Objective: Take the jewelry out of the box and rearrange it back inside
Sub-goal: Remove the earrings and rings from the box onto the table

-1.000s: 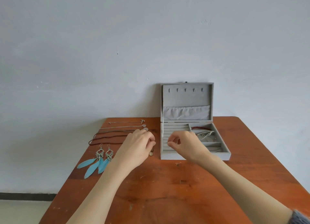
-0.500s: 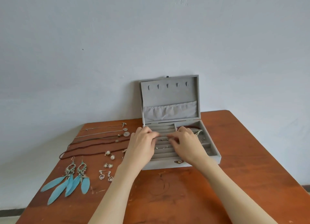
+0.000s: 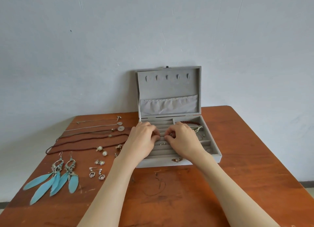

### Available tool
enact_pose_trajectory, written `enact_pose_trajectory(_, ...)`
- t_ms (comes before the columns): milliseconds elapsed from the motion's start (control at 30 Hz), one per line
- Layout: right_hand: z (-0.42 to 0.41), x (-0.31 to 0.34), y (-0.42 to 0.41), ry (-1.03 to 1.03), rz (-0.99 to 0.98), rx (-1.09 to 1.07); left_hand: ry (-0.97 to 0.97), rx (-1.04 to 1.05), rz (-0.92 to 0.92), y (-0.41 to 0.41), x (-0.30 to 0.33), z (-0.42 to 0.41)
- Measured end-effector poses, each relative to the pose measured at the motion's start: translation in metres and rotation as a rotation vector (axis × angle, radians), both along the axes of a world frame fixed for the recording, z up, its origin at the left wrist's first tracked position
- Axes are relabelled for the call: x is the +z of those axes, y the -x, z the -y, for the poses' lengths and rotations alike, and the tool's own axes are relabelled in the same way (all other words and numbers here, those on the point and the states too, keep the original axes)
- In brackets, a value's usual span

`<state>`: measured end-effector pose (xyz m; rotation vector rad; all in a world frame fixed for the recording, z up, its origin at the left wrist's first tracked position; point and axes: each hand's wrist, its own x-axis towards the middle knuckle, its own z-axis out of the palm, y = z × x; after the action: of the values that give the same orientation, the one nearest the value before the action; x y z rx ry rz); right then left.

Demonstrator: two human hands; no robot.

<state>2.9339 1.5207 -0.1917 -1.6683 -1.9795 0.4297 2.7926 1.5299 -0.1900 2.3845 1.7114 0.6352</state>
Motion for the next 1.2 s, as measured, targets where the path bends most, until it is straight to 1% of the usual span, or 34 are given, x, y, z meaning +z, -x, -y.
enact_pose_trajectory(167, 0.002, 0.000, 0.000, -0.036, -0.019, -0.041, 0.012, 0.002, 0.081, 0.002, 0.001, 0.003)
enact_pose_trajectory(267, 0.003, 0.000, 0.000, -0.054, 0.014, -0.056, -0.012, 0.025, 0.239, 0.010, 0.003, 0.009)
enact_pose_trajectory(367, 0.006, -0.002, -0.001, -0.119, 0.058, -0.066, -0.041, 0.097, 0.393, 0.019, 0.007, 0.020)
enact_pose_trajectory(433, 0.010, -0.003, -0.001, -0.185, 0.038, -0.064, -0.071, 0.126, 0.445, 0.027, 0.010, 0.031)
enact_pose_trajectory(567, 0.031, 0.000, 0.013, -0.286, -0.140, 0.021, -0.061, 0.155, 0.395, 0.046, 0.010, 0.055)
enact_pose_trajectory(633, 0.048, 0.000, 0.028, -0.267, -0.212, 0.083, -0.030, 0.182, 0.360, 0.055, 0.004, 0.068)
enact_pose_trajectory(700, 0.064, 0.001, 0.042, -0.202, -0.269, 0.145, -0.012, 0.209, 0.333, 0.066, -0.001, 0.081)
enact_pose_trajectory(833, 0.086, -0.004, 0.063, -0.089, -0.194, 0.252, -0.005, 0.237, 0.293, 0.081, -0.001, 0.098)
enact_pose_trajectory(900, 0.090, -0.010, 0.074, -0.069, -0.143, 0.247, -0.007, 0.241, 0.255, 0.084, -0.001, 0.102)
enact_pose_trajectory(1000, 0.091, -0.015, 0.086, -0.063, -0.075, 0.207, 0.005, 0.248, 0.190, 0.087, -0.005, 0.103)
enact_pose_trajectory(1200, 0.089, -0.016, 0.093, -0.096, 0.059, 0.234, 0.071, 0.252, 0.074, 0.085, -0.011, 0.104)
